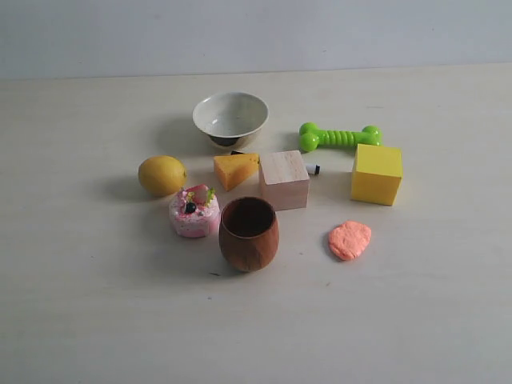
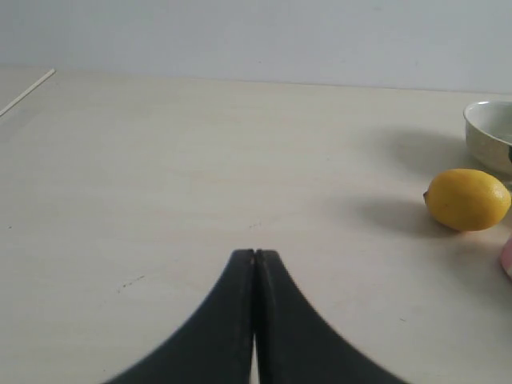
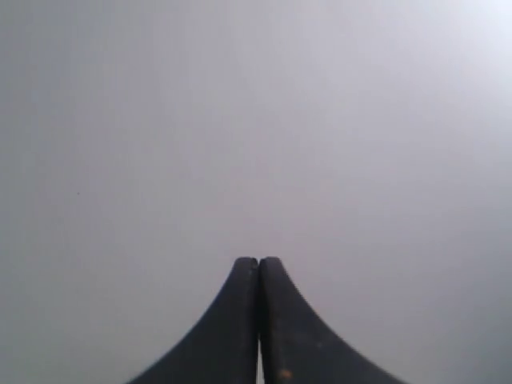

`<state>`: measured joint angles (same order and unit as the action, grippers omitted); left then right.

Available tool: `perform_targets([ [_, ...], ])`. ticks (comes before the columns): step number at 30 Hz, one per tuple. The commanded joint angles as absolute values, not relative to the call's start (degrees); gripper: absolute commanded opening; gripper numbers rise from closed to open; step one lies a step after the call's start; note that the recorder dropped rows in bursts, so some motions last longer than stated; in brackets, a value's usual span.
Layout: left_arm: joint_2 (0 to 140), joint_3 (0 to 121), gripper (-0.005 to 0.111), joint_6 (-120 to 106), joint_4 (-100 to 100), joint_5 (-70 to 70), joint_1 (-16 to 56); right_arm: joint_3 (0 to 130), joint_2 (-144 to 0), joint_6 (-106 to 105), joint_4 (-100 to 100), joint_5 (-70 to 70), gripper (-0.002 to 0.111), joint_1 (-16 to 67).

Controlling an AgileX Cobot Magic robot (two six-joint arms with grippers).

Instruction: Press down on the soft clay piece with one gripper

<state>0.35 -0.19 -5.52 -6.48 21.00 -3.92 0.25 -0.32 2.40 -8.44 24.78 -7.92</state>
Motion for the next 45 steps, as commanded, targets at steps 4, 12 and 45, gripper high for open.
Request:
perform_targets([
  [4,0.0,0.0,0.0,-5.56,-6.61,20.46,-3.97,6.92,-1.79,4.72,-4.61,16.83,0.0,-8.29],
  [12,0.0,0.0,0.0,-5.56,-6.61,20.46,-3.97,18.88,-12.79,4.72,-3.88,-0.88,0.0,-8.29],
  [45,0.0,0.0,0.0,-5.56,-6.61,20.46,-3.97,34.21,-47.4,2.88,-15.62,-7.85,0.0,13.66],
])
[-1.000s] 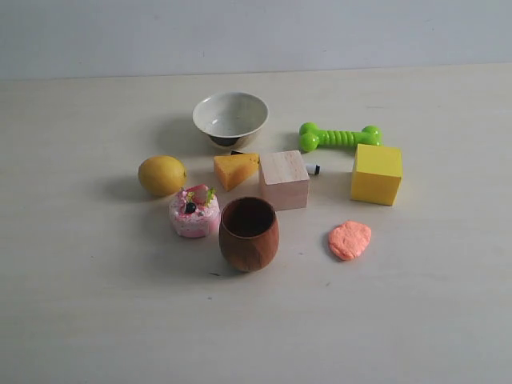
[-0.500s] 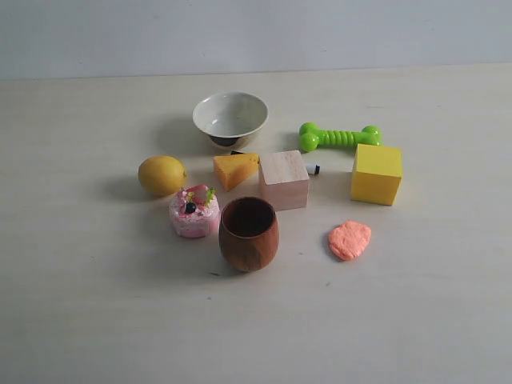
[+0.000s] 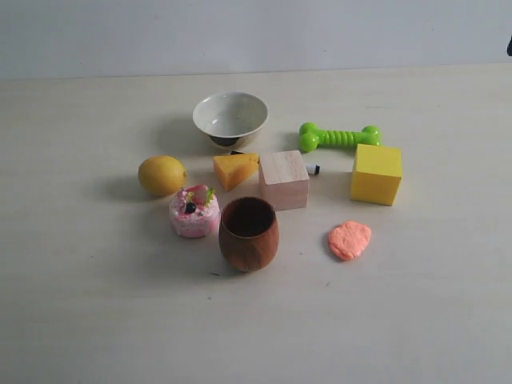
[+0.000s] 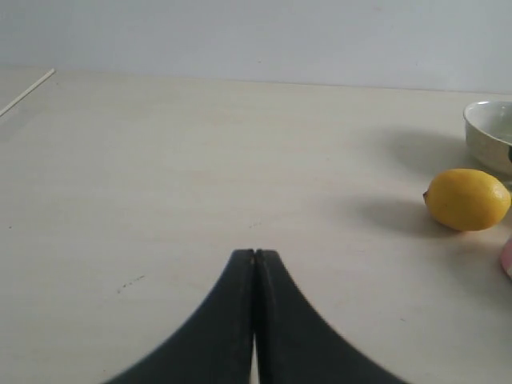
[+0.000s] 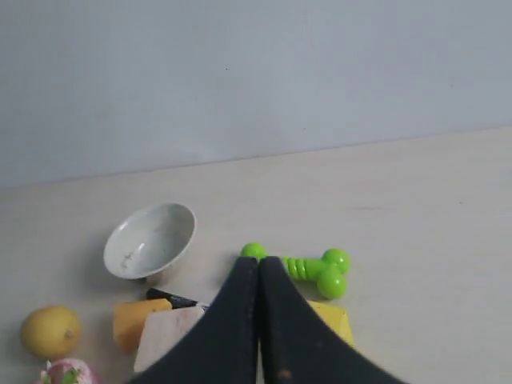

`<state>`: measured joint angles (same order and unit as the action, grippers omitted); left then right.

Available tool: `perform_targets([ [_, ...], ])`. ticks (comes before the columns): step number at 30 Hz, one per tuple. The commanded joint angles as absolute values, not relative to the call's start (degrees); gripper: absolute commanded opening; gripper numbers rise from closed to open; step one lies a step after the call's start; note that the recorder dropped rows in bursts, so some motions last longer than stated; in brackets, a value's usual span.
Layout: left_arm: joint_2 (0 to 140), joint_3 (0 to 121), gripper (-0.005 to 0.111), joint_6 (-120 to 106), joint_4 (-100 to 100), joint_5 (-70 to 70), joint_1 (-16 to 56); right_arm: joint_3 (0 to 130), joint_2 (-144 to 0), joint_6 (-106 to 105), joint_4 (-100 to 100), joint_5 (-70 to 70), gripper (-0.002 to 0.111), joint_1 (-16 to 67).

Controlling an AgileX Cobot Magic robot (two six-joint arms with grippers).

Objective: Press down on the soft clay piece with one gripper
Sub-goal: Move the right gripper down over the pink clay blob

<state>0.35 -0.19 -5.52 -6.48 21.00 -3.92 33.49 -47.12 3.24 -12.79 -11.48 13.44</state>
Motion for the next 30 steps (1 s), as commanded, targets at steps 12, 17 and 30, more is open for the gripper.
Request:
perform_targets([
  [12,0.0,0.0,0.0,-5.56,-6.61,20.46,-3.97,44.89,-57.0,-3.67,-15.38,-23.32,0.0,13.66],
  [17,0.0,0.0,0.0,-5.56,-6.61,20.46,-3.97,55.08,-68.8,-3.1,-12.29,-37.25,0.0,16.35],
  [30,0.0,0.0,0.0,-5.56,-6.61,20.46,-3.97,57.08,-90.83,7.72,-1.31,-44.1,0.0,24.03],
])
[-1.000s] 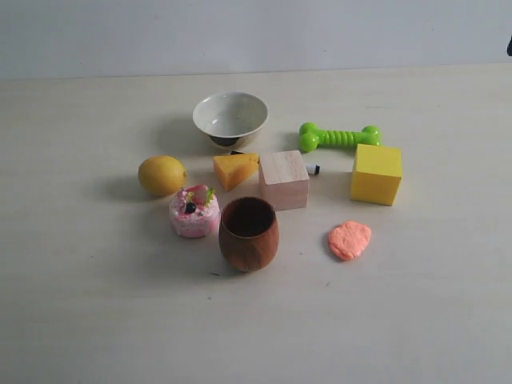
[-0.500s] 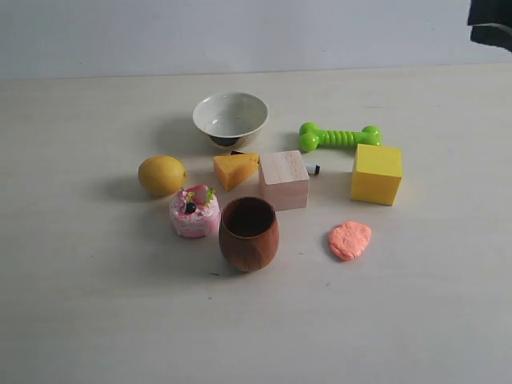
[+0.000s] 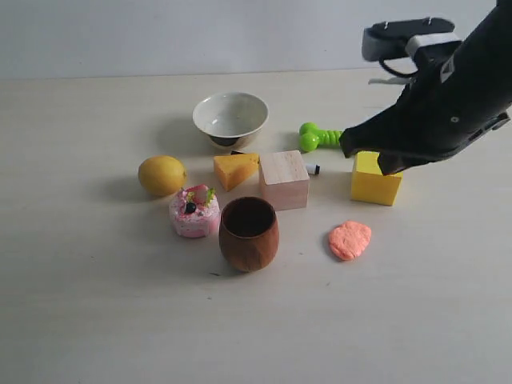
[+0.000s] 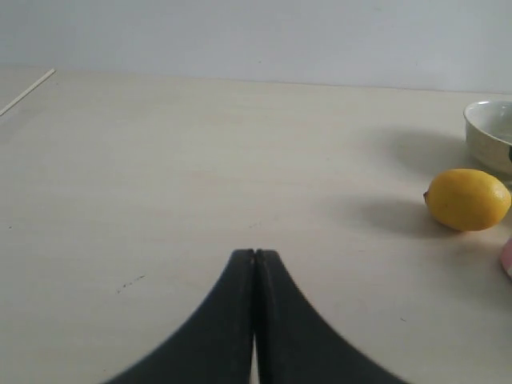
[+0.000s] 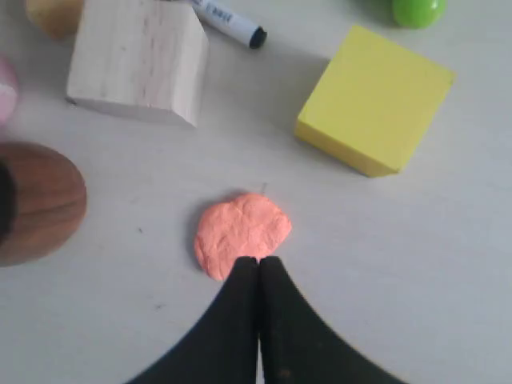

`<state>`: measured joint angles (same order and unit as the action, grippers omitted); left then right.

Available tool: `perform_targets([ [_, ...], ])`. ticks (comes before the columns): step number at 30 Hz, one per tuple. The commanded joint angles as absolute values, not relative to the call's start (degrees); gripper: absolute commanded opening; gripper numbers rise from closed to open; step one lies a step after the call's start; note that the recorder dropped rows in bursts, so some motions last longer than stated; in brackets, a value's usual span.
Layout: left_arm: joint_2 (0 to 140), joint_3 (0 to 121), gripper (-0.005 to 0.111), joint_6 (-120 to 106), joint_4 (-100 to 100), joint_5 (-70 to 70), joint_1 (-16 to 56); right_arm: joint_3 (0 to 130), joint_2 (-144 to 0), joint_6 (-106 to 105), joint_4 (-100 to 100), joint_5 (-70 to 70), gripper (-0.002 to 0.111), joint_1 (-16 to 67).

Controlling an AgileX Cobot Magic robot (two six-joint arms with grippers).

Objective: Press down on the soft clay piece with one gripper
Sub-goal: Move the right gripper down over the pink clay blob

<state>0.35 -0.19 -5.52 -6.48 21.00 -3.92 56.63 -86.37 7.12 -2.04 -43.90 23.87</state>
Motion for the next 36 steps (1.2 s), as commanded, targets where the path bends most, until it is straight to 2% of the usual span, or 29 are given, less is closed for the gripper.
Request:
perform_targets([
  [1,0.0,0.0,0.0,-5.56,-6.61,20.46,-3.97,57.08,-91.93,7.72,-1.31,-44.1,0.0,24.03],
  [11,0.0,0.0,0.0,-5.56,-6.61,20.46,-3.97,62.19,-100.82,7.72,-5.75,-46.64,0.0,24.03],
  [25,0.0,0.0,0.0,-5.56,-6.61,20.46,-3.97,62.19,-101.05,9.8,-8.8,-44.3,0.0,26.66],
  [36,0.0,0.0,0.0,-5.56,-6.61,20.46,-3.97,61.16,-101.05,17.08,-2.72,-45.55,0.0,26.65],
])
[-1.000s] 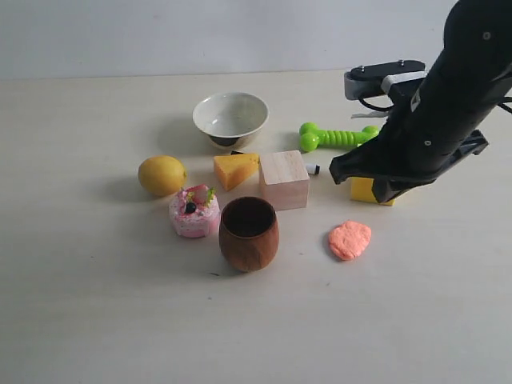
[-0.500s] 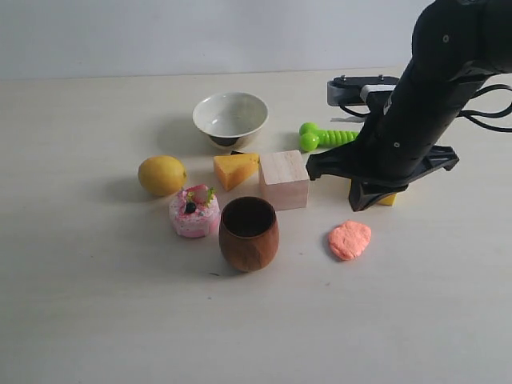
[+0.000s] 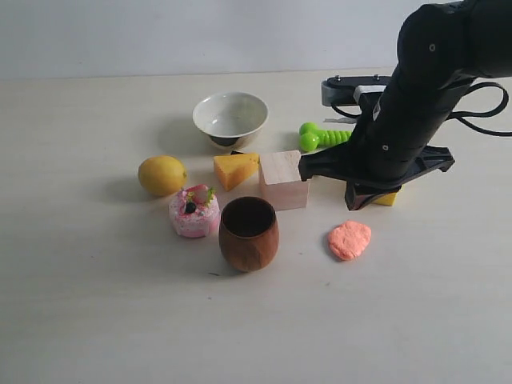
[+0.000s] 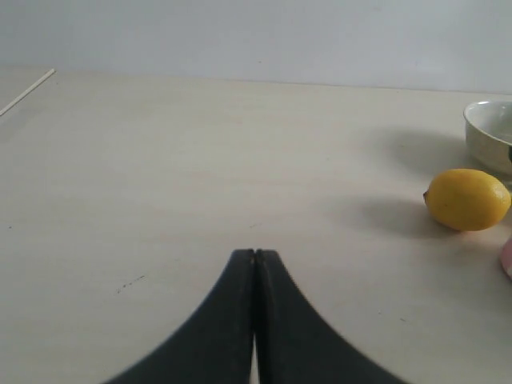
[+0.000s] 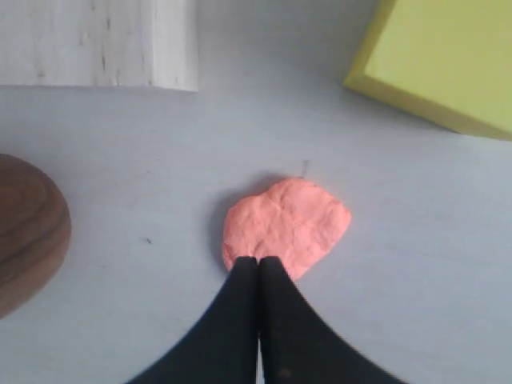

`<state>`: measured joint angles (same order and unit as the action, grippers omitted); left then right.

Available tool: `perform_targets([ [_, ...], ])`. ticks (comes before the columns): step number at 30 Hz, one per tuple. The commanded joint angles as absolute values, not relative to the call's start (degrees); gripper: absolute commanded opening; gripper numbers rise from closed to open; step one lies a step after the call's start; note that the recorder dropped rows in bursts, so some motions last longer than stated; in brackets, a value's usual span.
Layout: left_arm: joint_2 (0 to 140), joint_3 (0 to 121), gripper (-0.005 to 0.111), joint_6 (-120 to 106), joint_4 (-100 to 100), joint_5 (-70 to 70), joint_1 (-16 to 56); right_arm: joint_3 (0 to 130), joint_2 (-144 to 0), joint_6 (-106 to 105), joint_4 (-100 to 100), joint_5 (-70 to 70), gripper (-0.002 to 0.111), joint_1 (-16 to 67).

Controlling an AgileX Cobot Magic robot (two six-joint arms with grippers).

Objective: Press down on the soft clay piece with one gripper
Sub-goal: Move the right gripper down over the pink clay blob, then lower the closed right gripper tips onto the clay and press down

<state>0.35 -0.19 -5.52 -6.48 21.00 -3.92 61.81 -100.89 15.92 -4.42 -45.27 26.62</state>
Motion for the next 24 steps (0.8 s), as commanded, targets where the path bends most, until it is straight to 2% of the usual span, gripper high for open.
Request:
perform_targets([
  [1,0.0,0.0,0.0,-5.56,-6.61,20.46,-3.97,60.59,-101.05,17.08,-2.72,-45.03,0.0,26.65],
  [24,0.0,0.0,0.0,-5.56,-6.61,20.46,-3.97,56.9,-104.51,17.97,-4.43,-39.0,0.0,26.65],
])
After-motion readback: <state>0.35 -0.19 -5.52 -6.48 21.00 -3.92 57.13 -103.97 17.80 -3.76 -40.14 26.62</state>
